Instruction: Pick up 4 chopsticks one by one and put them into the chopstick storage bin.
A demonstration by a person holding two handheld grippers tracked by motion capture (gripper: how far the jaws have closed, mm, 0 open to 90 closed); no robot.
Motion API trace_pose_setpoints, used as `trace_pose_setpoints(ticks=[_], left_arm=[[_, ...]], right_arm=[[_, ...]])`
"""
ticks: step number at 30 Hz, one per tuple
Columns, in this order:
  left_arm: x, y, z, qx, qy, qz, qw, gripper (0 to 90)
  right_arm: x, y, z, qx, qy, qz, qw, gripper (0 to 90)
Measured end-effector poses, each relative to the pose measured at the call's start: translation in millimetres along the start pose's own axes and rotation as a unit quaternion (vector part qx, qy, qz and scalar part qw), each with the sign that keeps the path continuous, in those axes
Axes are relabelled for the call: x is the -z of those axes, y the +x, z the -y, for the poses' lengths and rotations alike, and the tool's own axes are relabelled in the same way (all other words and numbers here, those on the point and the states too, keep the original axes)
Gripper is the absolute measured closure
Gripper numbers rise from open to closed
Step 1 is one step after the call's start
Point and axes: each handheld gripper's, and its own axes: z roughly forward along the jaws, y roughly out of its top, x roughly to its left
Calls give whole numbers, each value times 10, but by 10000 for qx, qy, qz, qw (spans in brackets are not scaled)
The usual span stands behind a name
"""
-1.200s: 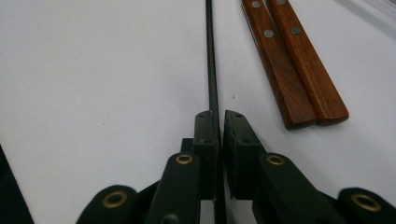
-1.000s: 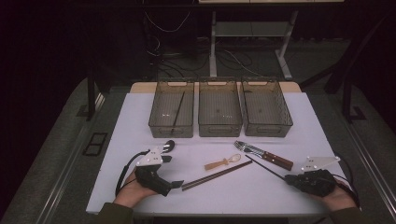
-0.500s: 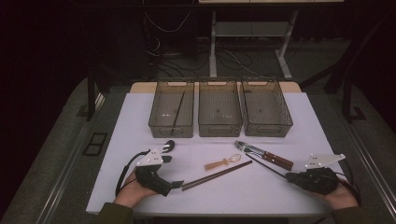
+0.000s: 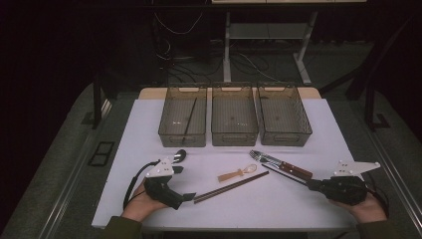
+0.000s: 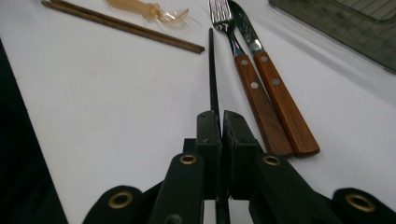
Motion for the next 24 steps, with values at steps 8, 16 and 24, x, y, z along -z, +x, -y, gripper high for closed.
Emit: trace_pose_setpoints(ticks=[8, 16, 24], left_arm=[[-4, -2, 0, -1, 10, 0, 10000, 0], [-5, 0, 0, -6, 11, -3, 10000, 0], [-1, -3, -1, 10, -16, -20, 10000, 0]], right_arm=[[80, -25, -55, -26, -296, -91, 9995, 859], [119, -51, -142, -77, -567, -144, 9983, 859], [94, -54, -275, -80, -734, -180, 9971, 858]])
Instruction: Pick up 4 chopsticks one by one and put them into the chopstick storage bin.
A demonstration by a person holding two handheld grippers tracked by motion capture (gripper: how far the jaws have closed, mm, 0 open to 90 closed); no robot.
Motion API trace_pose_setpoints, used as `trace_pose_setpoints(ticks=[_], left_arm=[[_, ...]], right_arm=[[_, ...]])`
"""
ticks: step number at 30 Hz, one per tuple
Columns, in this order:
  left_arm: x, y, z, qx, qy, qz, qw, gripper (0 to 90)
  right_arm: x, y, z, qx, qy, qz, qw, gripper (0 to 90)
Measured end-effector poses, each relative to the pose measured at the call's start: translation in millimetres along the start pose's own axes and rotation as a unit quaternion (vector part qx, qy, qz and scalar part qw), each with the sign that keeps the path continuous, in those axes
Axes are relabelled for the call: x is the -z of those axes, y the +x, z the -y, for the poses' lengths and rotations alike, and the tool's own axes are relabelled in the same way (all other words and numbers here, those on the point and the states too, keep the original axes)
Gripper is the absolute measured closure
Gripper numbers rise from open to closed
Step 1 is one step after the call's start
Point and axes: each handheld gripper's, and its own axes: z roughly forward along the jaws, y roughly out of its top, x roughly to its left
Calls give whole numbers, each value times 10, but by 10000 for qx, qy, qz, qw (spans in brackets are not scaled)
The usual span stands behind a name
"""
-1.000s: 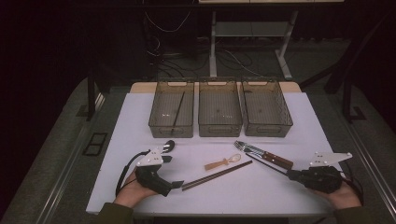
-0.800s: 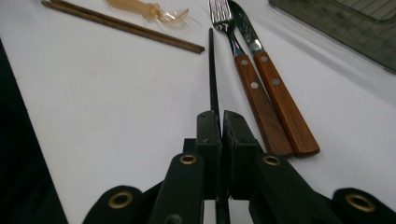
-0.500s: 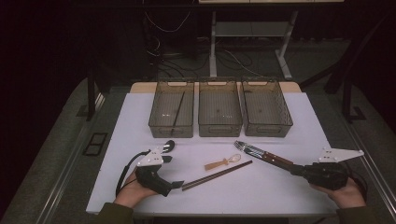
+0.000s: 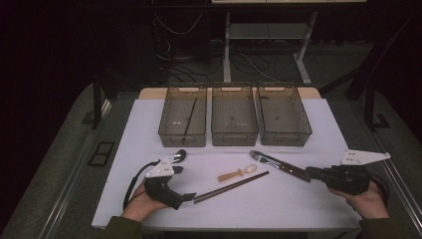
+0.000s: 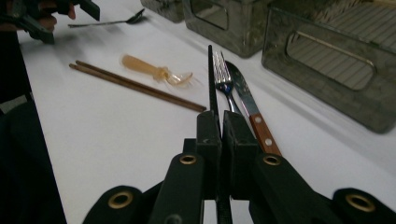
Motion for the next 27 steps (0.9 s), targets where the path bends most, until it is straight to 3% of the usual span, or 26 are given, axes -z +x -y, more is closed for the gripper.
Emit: trace_pose_setpoints(ticks=[13, 27], left_arm=[[-5, 1, 0, -20, 0, 36, 10000, 0], [-13, -1, -11, 5, -39, 69, 10000, 0]], right_arm=[[-153, -15, -268, 42, -151, 32, 9999, 859], [-318, 1, -466, 94, -144, 89, 9998, 859]])
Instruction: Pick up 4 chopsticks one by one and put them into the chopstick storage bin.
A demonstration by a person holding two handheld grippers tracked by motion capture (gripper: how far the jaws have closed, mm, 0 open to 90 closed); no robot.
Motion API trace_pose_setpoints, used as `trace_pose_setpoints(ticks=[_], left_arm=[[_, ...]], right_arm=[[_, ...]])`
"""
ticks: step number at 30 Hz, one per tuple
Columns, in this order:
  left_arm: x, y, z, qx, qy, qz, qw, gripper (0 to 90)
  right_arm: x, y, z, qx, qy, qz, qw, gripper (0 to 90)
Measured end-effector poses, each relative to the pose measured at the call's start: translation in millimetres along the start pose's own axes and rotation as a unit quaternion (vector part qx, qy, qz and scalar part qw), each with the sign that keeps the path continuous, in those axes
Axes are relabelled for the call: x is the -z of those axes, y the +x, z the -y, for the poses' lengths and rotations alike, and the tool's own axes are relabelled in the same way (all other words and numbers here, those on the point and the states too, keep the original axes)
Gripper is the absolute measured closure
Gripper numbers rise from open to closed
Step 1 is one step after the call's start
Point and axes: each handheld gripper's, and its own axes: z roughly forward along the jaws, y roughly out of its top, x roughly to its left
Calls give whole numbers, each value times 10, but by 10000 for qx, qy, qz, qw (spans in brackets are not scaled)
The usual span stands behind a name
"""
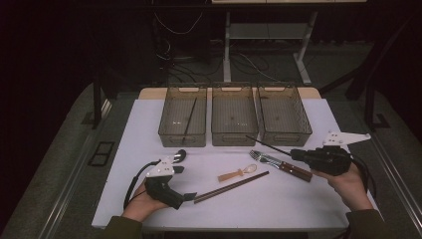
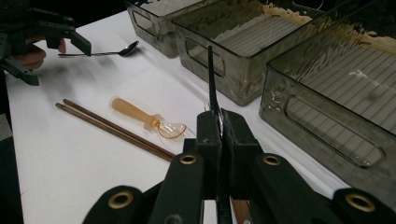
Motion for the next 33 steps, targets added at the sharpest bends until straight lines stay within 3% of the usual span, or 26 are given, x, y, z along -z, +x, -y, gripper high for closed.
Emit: trace_pose_setpoints(ticks=[17, 33], left_arm=[[8, 17, -9, 42, -46, -45, 10000, 0], [30, 37, -8, 51, -84, -78, 9999, 0]], right_arm=[[-253, 29, -266, 23, -136, -2, 9999, 859], [-708, 148, -608, 203, -24, -86, 9998, 858]])
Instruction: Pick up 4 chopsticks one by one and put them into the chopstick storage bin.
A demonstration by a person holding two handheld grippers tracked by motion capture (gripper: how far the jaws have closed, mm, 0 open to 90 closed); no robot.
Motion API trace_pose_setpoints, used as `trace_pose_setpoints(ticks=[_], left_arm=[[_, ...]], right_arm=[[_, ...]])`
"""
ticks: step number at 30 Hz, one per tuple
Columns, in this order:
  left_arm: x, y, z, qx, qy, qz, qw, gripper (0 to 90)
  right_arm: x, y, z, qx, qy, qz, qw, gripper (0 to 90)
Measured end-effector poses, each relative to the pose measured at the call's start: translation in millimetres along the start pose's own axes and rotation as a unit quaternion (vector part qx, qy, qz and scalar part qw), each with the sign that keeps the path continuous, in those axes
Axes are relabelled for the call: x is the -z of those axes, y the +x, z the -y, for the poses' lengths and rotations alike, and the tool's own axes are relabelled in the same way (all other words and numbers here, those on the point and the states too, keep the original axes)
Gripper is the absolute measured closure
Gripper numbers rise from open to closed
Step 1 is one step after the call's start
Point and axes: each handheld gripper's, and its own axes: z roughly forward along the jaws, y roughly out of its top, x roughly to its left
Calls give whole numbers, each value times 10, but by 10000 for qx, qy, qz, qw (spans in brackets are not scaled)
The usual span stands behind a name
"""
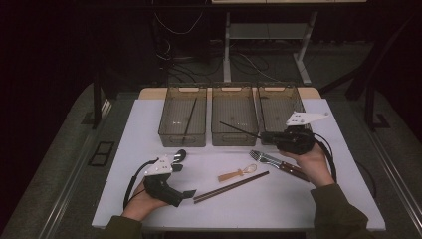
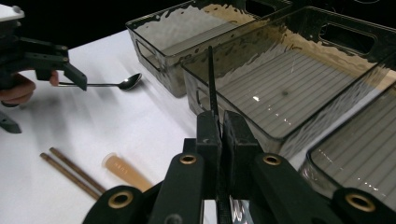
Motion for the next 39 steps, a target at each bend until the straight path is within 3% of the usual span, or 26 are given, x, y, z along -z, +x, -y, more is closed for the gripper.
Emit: trace_pose_setpoints(ticks=[12, 27, 39], left_arm=[[8, -16, 1, -37, 7, -2, 10000, 0], [4, -34, -2, -21, -18, 37, 10000, 0], [0, -44, -12, -68, -55, 80, 9999, 0]], right_arm=[[-357, 51, -297, -58, -81, 64, 9999, 858], [-885, 163, -670, -100, 7, 202, 9997, 858], [-1369, 224, -828, -182, 129, 305, 9993, 858]])
